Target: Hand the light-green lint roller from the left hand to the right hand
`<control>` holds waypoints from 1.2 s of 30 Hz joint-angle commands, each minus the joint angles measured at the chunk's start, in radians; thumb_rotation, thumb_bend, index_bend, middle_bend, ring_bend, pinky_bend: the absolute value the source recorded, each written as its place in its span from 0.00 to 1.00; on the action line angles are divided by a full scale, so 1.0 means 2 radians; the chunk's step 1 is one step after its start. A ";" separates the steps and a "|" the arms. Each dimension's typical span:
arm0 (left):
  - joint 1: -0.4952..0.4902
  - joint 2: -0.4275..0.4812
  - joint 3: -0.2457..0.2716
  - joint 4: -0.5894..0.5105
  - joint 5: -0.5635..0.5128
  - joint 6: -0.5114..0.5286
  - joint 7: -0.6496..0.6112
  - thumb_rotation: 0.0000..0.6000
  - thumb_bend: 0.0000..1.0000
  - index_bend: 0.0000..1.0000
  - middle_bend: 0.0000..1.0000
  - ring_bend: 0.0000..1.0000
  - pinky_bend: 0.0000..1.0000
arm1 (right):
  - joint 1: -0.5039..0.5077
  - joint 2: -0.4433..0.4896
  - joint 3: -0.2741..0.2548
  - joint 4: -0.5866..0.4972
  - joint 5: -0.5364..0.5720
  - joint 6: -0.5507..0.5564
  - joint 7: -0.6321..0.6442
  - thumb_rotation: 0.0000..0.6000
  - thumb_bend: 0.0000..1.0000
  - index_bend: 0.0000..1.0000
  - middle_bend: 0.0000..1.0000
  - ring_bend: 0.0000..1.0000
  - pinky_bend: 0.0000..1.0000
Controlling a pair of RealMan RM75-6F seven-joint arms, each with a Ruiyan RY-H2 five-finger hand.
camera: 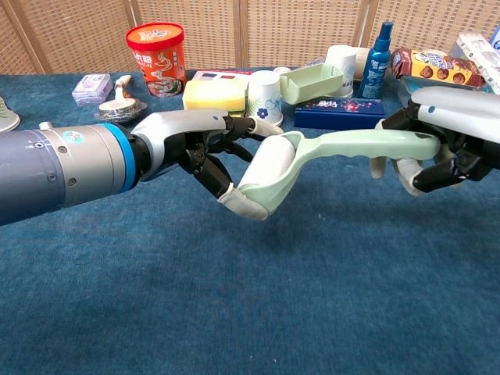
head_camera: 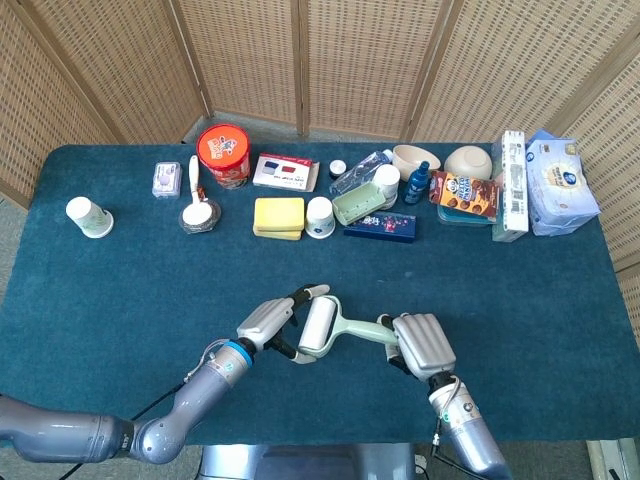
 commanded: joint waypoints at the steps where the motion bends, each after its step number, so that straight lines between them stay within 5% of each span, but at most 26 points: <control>1: 0.000 0.009 0.002 -0.001 0.008 -0.011 -0.009 1.00 0.00 0.03 0.00 0.06 0.31 | -0.004 0.006 -0.002 0.004 -0.004 -0.003 0.014 1.00 0.98 0.61 0.74 0.55 0.70; 15: 0.002 0.051 0.012 -0.020 0.033 -0.025 -0.021 1.00 0.00 0.00 0.00 0.00 0.17 | -0.015 0.030 -0.002 0.008 -0.021 -0.009 0.067 1.00 0.98 0.61 0.74 0.55 0.70; 29: 0.084 0.214 0.051 -0.056 0.162 0.051 -0.032 1.00 0.00 0.00 0.00 0.00 0.10 | -0.033 0.067 -0.002 0.024 -0.053 -0.015 0.134 1.00 0.98 0.61 0.74 0.55 0.70; 36: 0.167 0.284 0.088 0.002 0.233 0.128 -0.093 1.00 0.00 0.00 0.00 0.00 0.09 | -0.042 0.088 -0.002 0.029 -0.073 -0.018 0.169 1.00 0.98 0.61 0.74 0.55 0.70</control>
